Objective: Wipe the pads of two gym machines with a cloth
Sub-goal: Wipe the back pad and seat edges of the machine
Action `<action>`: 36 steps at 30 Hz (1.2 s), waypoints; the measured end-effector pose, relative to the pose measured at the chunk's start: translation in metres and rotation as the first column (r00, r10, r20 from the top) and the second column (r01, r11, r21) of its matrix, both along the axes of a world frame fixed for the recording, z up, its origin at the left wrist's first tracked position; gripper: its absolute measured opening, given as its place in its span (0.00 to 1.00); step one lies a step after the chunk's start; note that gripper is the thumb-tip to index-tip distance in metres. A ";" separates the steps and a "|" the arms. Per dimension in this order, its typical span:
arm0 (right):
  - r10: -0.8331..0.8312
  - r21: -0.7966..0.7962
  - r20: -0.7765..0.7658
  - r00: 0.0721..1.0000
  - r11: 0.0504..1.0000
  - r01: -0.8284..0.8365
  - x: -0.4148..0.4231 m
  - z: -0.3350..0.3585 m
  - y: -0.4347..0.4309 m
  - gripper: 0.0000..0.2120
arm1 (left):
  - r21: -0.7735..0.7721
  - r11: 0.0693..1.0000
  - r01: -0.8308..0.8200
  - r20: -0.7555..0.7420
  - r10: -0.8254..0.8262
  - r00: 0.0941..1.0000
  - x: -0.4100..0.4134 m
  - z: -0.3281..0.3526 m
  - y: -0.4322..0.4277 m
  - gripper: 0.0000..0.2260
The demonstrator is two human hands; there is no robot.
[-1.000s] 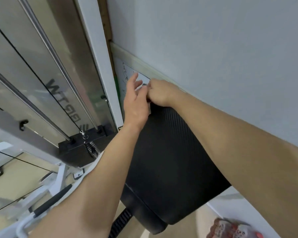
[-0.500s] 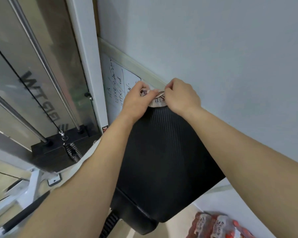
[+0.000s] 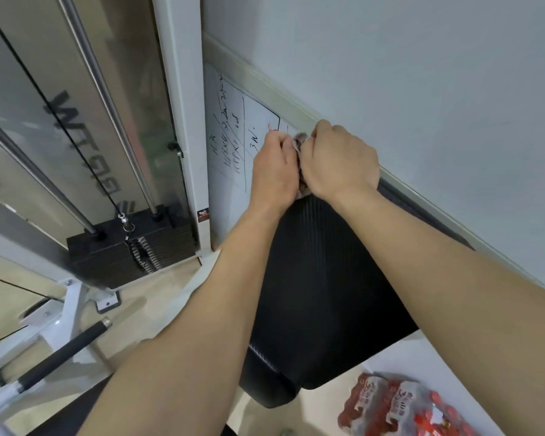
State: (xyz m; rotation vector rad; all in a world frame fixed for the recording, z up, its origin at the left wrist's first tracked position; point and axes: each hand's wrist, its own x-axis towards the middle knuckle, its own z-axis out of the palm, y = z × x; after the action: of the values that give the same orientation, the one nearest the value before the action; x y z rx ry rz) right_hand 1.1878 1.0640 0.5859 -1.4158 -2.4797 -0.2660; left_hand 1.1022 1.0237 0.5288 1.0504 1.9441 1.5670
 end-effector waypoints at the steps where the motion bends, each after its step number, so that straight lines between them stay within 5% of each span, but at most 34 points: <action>1: 0.013 0.068 0.033 0.999 0.998 -0.015 -0.001 -0.004 -0.002 0.17 | 0.034 0.999 0.012 -0.006 -0.012 1.000 0.002 -0.002 0.001 0.10; 7: 0.040 0.265 0.129 0.991 0.962 -0.073 -0.004 -0.013 -0.005 0.15 | -0.025 0.998 0.057 -0.236 -0.061 0.970 -0.005 -0.049 -0.034 0.17; 10: 0.118 0.327 0.157 0.981 0.931 -0.164 -0.013 -0.025 -0.021 0.13 | -0.129 0.992 0.003 -0.217 -0.031 0.976 -0.008 -0.089 -0.059 0.18; 16: 0.293 0.164 0.224 0.930 0.929 -0.332 -0.033 -0.078 -0.065 0.09 | -0.259 0.963 -0.069 -0.066 0.054 0.996 -0.019 -0.157 -0.112 0.19; 24: 0.260 0.218 0.243 0.935 0.924 -0.314 -0.045 -0.091 -0.062 0.11 | -0.150 0.988 0.038 -0.196 -0.067 0.978 -0.018 -0.113 -0.068 0.07; 30: 0.397 -0.093 0.520 0.756 0.906 -0.413 -0.050 -0.136 -0.092 0.12 | -0.216 0.976 -0.033 -0.179 -0.006 0.984 -0.031 -0.220 -0.151 0.24; 36: 0.443 -0.162 0.547 0.710 0.888 -0.430 -0.057 -0.176 -0.115 0.11 | -0.353 0.930 -0.107 0.028 0.125 0.992 -0.026 -0.281 -0.182 0.18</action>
State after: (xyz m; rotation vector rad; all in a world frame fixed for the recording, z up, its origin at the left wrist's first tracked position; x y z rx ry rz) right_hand 1.1303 0.9486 0.4097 -0.7596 -3.2186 -0.6416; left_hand 1.0759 0.8416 0.2479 0.7525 2.1801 1.2227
